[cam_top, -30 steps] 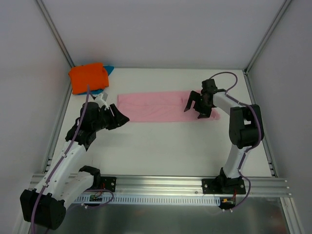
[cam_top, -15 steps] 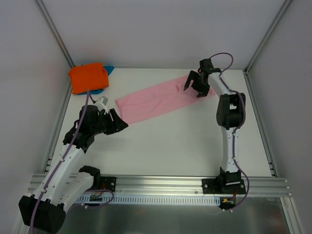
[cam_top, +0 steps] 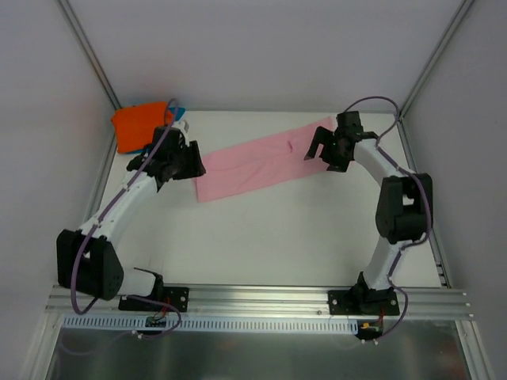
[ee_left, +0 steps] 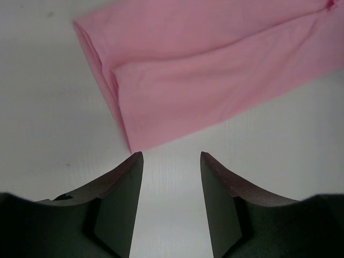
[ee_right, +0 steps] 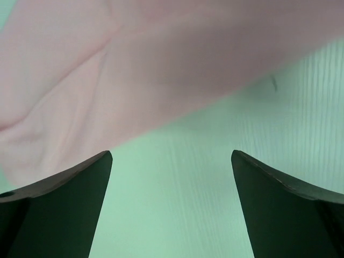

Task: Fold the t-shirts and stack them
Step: Fold the other side of the tshirt into a rectangle

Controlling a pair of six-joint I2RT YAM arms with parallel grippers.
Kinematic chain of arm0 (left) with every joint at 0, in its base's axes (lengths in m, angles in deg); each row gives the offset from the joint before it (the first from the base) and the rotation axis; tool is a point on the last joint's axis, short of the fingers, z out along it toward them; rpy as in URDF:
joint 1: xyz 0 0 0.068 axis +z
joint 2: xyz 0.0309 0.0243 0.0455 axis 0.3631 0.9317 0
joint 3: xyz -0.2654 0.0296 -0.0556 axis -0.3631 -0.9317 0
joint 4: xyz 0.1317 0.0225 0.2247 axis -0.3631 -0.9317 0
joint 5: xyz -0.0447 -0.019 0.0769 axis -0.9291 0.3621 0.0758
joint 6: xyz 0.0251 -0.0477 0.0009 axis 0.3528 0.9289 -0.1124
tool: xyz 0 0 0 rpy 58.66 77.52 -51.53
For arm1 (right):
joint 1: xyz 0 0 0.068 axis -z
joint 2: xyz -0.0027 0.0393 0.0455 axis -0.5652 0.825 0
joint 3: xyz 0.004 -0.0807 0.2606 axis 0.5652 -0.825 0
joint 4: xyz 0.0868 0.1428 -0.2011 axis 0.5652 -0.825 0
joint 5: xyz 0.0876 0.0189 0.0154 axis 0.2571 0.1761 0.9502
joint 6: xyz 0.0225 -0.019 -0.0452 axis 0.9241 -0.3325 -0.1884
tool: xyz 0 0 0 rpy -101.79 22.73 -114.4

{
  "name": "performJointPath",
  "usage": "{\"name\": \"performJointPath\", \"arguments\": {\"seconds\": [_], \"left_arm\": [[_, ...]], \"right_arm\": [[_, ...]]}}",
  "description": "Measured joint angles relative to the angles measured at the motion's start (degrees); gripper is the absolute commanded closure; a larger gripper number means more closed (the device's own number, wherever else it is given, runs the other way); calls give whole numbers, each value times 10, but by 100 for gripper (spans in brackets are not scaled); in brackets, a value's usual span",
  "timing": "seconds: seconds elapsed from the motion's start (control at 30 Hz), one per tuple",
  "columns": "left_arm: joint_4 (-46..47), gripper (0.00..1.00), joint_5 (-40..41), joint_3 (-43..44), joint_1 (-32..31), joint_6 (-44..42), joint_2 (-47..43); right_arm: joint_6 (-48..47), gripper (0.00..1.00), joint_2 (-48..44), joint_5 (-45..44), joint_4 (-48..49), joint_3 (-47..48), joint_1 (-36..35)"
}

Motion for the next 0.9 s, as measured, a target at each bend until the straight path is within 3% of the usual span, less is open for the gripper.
{"name": "performJointPath", "arguments": {"seconds": [0.23, 0.47, 0.7, 0.9], "left_arm": [[-64, 54, 101, 260, -38, -183, 235], [-123, 54, 106, 266, -63, -343, 285], [-177, 55, 118, 303, -64, -395, 370], [-201, 50, 124, 334, -68, -407, 442]], "right_arm": [[6, 0, -304, 41, 42, -212, -40], [-23, 1, -408, 52, 2, -288, -43], [-35, 0, -550, 57, -48, -346, -42], [-36, 0, -562, 70, -54, -382, -42]]}}
